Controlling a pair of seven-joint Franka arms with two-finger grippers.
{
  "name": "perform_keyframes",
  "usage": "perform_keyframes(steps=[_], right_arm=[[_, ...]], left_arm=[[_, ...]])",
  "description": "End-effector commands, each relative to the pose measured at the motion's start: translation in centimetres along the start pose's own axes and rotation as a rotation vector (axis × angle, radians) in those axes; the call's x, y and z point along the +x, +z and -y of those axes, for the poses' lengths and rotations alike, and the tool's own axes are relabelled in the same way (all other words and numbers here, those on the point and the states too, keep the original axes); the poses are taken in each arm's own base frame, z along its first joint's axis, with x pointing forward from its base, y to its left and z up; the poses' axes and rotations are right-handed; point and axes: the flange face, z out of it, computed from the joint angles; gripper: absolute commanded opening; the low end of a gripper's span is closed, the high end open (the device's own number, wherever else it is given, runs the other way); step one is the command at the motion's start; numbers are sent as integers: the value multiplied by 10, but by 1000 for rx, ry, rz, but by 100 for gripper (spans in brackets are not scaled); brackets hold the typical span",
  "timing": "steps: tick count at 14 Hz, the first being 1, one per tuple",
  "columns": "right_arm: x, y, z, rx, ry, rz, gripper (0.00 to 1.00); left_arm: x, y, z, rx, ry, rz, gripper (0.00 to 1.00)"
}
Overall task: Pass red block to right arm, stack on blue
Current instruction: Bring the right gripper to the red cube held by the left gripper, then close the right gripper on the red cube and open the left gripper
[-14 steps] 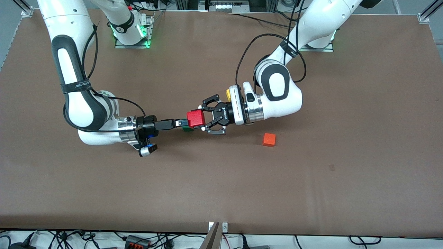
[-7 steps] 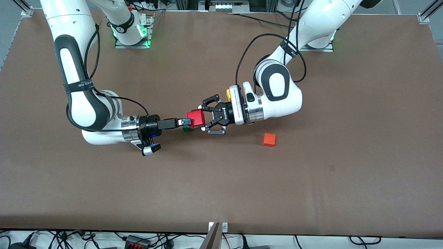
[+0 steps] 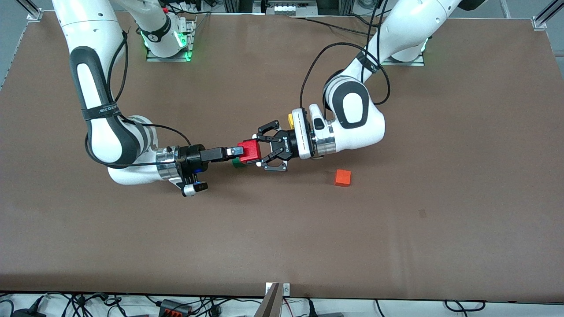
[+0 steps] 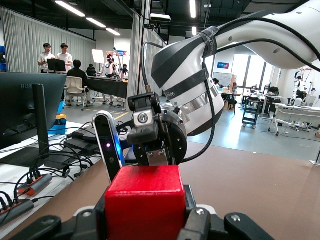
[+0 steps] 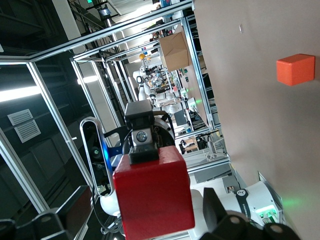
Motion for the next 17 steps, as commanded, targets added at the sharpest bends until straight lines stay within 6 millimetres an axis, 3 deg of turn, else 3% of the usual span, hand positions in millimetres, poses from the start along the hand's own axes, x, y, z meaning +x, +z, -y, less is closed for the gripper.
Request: perform_keyframes(steps=[1, 5, 6, 9, 10, 14, 15, 16, 17], right_arm=[[5, 8, -2, 30, -15, 8, 96], [5, 9, -3, 35, -17, 9, 85], [5, 9, -4, 35, -29, 9, 72], [4, 9, -5, 39, -60, 16, 12], [3, 10, -3, 43, -62, 22, 6], [4, 9, -3, 44, -61, 22, 3], [3, 9, -3, 45, -61, 23, 3], [3, 9, -3, 45, -58, 23, 2], [4, 7, -3, 43, -60, 21, 0]], left_arm=[[5, 4, 0, 34, 37, -15, 8], [5, 4, 0, 32, 43, -12, 8], [6, 4, 0, 32, 43, -13, 8], [7, 3, 1, 34, 43, -15, 8], [7, 3, 1, 34, 43, -15, 8], [7, 2, 2, 35, 43, -14, 11], [7, 2, 2, 35, 43, -14, 32], [8, -1, 5, 41, 35, -18, 99], [9, -1, 5, 42, 32, -20, 100]])
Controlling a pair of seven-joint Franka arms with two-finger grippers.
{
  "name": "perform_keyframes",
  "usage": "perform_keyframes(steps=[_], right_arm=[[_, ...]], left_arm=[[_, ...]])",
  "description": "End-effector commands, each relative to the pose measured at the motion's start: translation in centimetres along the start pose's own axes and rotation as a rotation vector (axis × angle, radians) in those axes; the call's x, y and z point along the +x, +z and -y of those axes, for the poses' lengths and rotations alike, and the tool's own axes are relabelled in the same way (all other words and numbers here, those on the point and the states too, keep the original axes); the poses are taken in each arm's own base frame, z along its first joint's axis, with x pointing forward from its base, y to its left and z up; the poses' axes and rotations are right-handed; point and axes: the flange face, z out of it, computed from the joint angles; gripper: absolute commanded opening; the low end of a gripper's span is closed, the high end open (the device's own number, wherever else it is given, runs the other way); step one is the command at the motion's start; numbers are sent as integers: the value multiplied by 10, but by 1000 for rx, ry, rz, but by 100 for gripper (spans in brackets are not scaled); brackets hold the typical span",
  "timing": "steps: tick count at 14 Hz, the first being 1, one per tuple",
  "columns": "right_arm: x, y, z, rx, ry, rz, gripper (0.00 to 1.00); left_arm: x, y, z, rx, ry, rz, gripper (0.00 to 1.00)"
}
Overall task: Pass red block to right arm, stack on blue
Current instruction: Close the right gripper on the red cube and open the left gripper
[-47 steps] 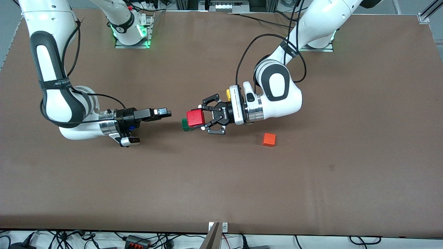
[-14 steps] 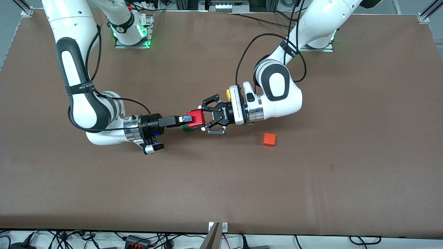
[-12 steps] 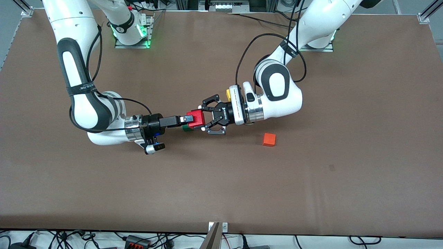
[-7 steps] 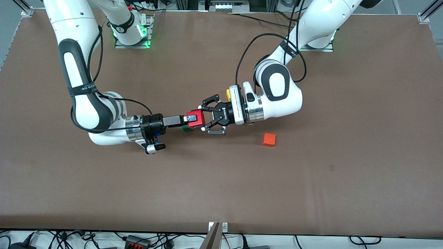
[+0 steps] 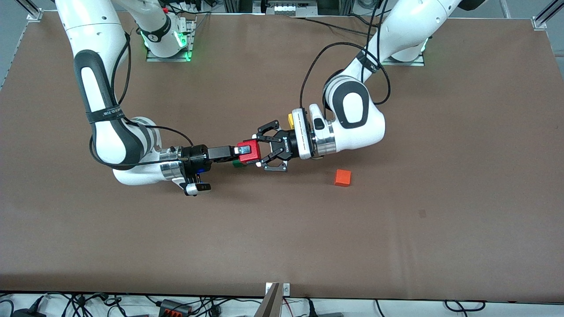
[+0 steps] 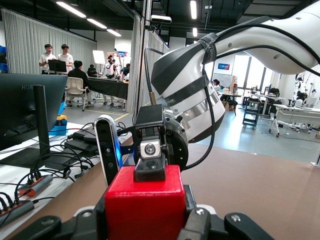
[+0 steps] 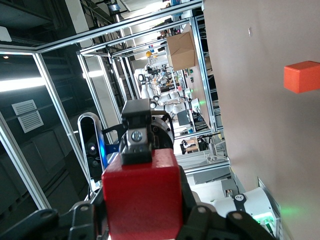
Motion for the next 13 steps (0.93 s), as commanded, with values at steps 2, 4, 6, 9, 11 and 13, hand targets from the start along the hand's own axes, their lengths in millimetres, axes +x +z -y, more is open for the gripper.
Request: perform_keyframes(steps=[2, 4, 6, 9, 11, 13], right_arm=[[3, 0, 2, 22, 1, 11, 0], [3, 1, 3, 19, 12, 14, 0], [3, -2, 5, 18, 13, 10, 0], [3, -8, 12, -5, 15, 2, 0], [4, -13, 34, -118, 18, 34, 0], [3, -24, 37, -199, 36, 47, 0]], left_arm=[[9, -4, 7, 41, 37, -17, 100], [11, -8, 10, 43, 24, -21, 100], [22, -12, 10, 43, 2, -25, 100], [24, -24, 15, 12, 22, 47, 100], [29, -27, 13, -6, 18, 51, 100], [25, -33, 14, -30, 20, 60, 100]])
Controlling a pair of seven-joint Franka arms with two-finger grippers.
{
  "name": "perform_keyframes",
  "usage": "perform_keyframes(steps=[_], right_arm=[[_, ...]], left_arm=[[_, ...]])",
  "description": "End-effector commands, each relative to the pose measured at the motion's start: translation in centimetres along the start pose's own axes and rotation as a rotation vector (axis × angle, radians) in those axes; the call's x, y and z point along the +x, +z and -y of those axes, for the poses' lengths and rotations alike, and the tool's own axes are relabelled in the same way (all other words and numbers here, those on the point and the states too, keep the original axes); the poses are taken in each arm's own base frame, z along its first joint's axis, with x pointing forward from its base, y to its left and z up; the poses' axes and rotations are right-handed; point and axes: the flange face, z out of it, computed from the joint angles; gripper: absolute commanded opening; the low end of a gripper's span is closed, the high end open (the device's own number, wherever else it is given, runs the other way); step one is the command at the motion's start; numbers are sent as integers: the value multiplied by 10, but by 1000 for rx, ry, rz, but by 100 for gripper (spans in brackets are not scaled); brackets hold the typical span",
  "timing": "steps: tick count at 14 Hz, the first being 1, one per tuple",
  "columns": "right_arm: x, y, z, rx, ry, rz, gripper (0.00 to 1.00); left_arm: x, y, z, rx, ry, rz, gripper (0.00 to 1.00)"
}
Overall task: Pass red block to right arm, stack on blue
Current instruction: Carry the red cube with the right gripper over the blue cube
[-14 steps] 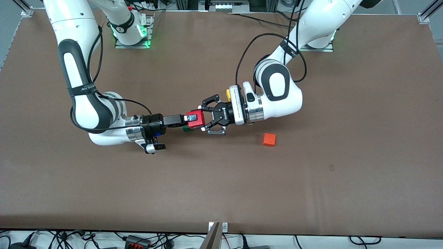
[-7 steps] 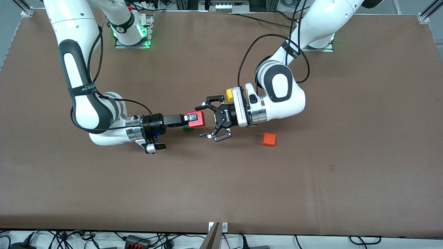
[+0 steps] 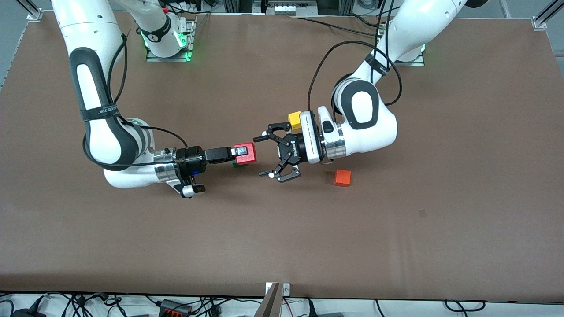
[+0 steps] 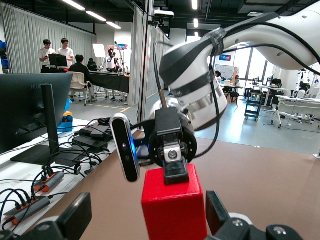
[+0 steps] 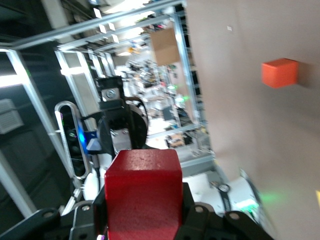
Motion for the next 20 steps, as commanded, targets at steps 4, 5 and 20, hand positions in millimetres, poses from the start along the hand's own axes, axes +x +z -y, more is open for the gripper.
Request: perform_keyframes(steps=[4, 5, 20], right_arm=[[-7, -53, 1, -296, 120, 7, 0], [-10, -60, -2, -358, 126, 13, 0], [-47, -167, -37, -1498, 105, -46, 0]], left_arm=[[12, -35, -6, -121, 18, 140, 100], [16, -44, -2, -153, 8, 189, 100], [-8, -156, 25, -193, -313, 1218, 100]])
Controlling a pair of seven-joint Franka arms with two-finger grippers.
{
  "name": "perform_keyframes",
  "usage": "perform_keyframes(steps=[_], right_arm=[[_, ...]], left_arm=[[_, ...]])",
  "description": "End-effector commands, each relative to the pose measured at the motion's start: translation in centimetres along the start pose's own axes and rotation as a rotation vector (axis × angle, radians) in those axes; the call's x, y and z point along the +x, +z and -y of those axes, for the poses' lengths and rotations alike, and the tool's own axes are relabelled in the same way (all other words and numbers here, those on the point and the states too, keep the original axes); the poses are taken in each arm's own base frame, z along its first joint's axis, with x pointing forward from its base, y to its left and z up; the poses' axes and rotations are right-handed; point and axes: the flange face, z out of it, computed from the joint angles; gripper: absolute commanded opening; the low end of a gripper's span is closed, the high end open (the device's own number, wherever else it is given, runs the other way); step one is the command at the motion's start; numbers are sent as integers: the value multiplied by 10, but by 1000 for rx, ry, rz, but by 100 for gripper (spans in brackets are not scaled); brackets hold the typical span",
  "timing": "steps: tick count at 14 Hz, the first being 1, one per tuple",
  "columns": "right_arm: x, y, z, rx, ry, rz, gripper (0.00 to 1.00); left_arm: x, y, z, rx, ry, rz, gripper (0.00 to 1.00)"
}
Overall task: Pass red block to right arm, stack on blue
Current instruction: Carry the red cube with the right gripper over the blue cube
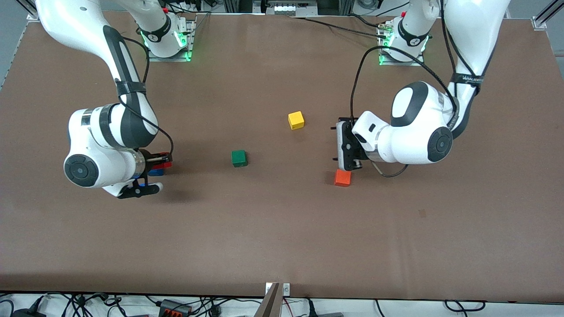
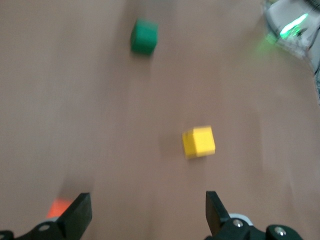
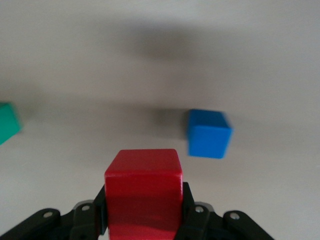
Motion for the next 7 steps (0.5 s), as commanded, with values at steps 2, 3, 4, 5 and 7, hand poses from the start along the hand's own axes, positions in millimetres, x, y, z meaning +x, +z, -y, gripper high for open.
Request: perform_keyframes(steps=[2, 3, 4, 5, 7], right_arm=[[-26, 12, -24, -48, 23, -77, 0], [-28, 15, -30, -50, 32, -88, 0], [-28, 20, -32, -50, 35, -93, 0], [-29, 25, -31, -49, 36, -95, 0], [-30, 32, -32, -50, 35, -110, 0]], left_arm=[[-30, -37, 4, 73, -222, 197, 100], [-34, -41, 4, 92, -278, 230, 100], [-39, -43, 4, 106, -346, 268, 100], [-44, -49, 5, 136, -409, 305, 100], [-62, -84, 0, 232, -554, 398, 100]])
